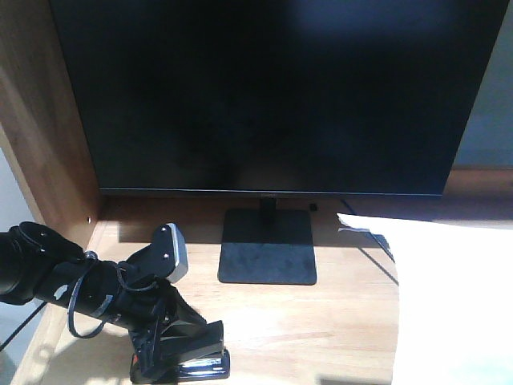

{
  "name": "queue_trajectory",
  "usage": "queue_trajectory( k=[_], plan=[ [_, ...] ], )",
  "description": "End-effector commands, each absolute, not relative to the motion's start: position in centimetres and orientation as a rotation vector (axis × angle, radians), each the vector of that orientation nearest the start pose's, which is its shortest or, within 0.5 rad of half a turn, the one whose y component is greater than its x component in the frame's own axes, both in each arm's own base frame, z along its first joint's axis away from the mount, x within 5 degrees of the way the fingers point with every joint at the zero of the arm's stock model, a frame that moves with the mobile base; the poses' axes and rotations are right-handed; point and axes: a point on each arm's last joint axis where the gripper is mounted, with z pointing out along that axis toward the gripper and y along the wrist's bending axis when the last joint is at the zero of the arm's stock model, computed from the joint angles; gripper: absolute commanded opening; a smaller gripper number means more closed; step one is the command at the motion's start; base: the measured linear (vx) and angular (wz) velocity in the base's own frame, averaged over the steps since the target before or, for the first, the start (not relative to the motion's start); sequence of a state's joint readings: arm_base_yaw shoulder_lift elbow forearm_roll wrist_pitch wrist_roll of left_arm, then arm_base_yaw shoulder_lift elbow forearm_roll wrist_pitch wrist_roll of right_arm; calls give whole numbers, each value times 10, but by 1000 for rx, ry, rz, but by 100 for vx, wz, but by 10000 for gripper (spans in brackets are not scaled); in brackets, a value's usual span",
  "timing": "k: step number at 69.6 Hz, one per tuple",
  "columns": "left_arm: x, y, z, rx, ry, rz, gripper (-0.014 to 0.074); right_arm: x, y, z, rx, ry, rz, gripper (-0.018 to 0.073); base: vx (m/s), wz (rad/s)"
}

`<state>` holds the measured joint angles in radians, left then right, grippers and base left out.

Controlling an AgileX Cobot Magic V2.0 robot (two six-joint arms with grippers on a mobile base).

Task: Grab stapler and paper to desk for stapling

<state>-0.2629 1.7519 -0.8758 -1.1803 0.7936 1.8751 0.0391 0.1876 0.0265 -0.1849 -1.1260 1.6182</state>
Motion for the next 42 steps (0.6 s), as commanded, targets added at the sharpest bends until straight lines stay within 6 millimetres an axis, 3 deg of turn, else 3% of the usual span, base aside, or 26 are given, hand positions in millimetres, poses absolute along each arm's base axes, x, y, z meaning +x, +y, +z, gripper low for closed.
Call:
queue_trajectory(
  k=[1, 42],
  plan=[
    [284, -141, 189, 1401, 1935, -760, -6, 28, 17, 280, 282, 574, 1574, -5, 0, 0],
    [284, -141, 189, 1401, 1935, -760, -6, 28, 16, 280, 285, 572, 1573, -5, 0, 0]
  ],
)
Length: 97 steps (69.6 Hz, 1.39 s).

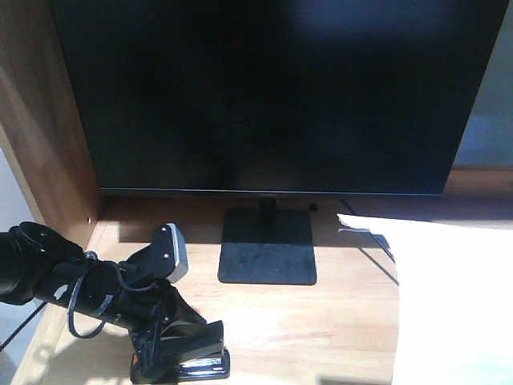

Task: Grab stapler and paper to desk for stapling

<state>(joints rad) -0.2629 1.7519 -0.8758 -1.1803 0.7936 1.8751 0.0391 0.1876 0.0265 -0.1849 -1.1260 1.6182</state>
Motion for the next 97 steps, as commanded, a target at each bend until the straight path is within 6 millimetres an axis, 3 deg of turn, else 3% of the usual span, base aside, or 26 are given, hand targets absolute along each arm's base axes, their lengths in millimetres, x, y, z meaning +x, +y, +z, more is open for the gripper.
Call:
queue_trajectory(
  k=[1, 59, 70, 83, 97],
  plan=[
    [284, -141, 189, 1401, 1935, -760, -6, 28, 16, 280, 285, 572, 1573, -5, 0, 0],
    [284, -141, 189, 1401, 1935, -760, -6, 32, 11, 279, 365, 553, 1582, -2, 0, 0],
    [284, -141, 189, 1401, 1935, -760, -6, 34, 10, 287, 398, 558, 1576, -2, 0, 0],
    [284, -141, 189, 1401, 1935, -760, -6, 47, 10, 298, 443, 613, 1562, -2, 0, 0],
    [284, -141, 189, 1401, 1935, -760, -6, 74, 19, 308, 416, 718, 1563, -2, 0, 0]
  ],
)
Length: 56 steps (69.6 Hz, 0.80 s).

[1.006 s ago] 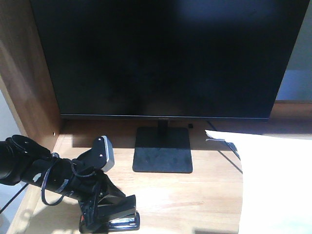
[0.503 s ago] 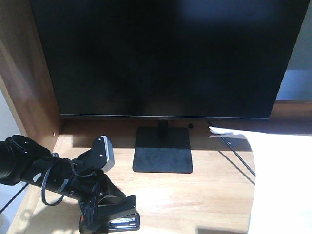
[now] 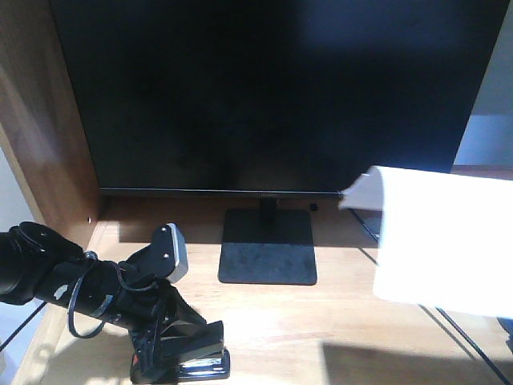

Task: Grab stapler and paper to desk for stapling
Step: 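Swing the white paper in the right gripper down onto the desk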

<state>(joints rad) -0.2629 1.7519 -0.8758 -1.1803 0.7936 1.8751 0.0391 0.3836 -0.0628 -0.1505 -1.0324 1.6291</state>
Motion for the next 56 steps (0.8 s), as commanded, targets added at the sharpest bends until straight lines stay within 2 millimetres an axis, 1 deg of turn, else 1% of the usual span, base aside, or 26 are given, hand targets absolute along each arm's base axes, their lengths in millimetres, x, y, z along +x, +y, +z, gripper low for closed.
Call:
queue_trajectory(
  k=[1, 7, 12, 18, 24, 33, 41, 46, 56],
  plan=[
    [284, -141, 189, 1401, 1935, -760, -6, 77, 19, 309, 415, 724, 1567, -2, 0, 0],
    [284, -141, 189, 1401, 1935, -760, -6, 92, 22, 312, 403, 733, 1598, -2, 0, 0],
    [284, -141, 189, 1401, 1935, -760, -6, 107, 23, 311, 412, 732, 1629, -2, 0, 0],
    [284, -141, 189, 1401, 1935, -760, -6, 128, 25, 304, 492, 812, 1667, -2, 0, 0],
    [285, -141, 189, 1401, 1935, -759, -6, 145, 28, 297, 504, 911, 1653, -2, 0, 0],
    [285, -141, 189, 1401, 1935, -759, -6, 164, 29, 292, 478, 1036, 1620, -2, 0, 0],
    [285, -141, 189, 1401, 1935, -759, -6, 178, 21, 290, 488, 1115, 1613, -2, 0, 0],
    [285, -141, 189, 1401, 1935, -759, -6, 188, 18, 292, 458, 1207, 1628, -2, 0, 0],
    [285, -141, 189, 1401, 1935, -759, -6, 208, 19, 300, 255, 1472, 1604, -2, 0, 0]
  ],
)
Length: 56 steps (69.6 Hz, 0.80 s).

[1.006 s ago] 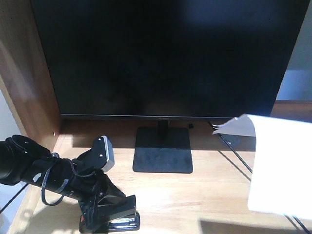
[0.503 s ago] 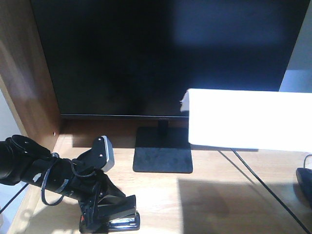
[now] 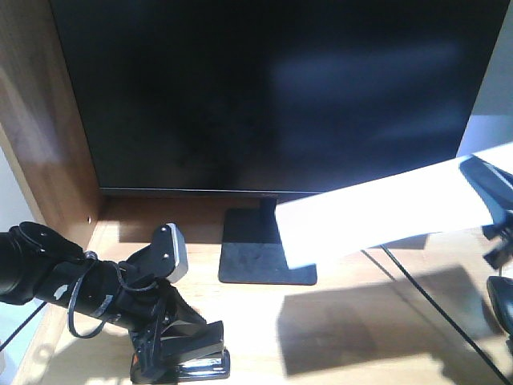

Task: Grab stapler and paper to desk for stapling
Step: 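Swing the white paper in the right gripper down onto the desk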

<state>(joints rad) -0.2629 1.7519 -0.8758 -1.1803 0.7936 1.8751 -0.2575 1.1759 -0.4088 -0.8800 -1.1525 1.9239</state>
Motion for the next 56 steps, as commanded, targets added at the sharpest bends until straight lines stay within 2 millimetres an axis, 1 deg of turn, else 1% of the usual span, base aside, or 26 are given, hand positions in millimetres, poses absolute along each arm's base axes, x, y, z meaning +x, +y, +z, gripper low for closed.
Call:
queue_trajectory(
  k=[1, 7, 11, 22, 35, 45, 56],
  plan=[
    [285, -141, 189, 1401, 1935, -759, -6, 209, 19, 301, 235, 1494, 1598, -2, 0, 0],
    [285, -141, 189, 1401, 1935, -759, -6, 216, 23, 303, 114, 1624, 1569, -2, 0, 0],
    [285, -141, 189, 1401, 1935, -759, -6, 220, 23, 300, 74, 1695, 1559, -2, 0, 0],
    [285, -141, 189, 1401, 1935, -759, -6, 223, 25, 278, 13, 1883, 1543, -2, 0, 0],
    [285, -141, 189, 1401, 1935, -759, -6, 219, 27, 253, -87, 2113, 1509, -2, 0, 0],
    [285, -141, 189, 1401, 1935, -759, -6, 215, 26, 242, -144, 2212, 1486, -2, 0, 0],
    [285, -141, 189, 1401, 1935, -759, -6, 213, 30, 238, -142, 2225, 1508, -2, 0, 0]
  ],
)
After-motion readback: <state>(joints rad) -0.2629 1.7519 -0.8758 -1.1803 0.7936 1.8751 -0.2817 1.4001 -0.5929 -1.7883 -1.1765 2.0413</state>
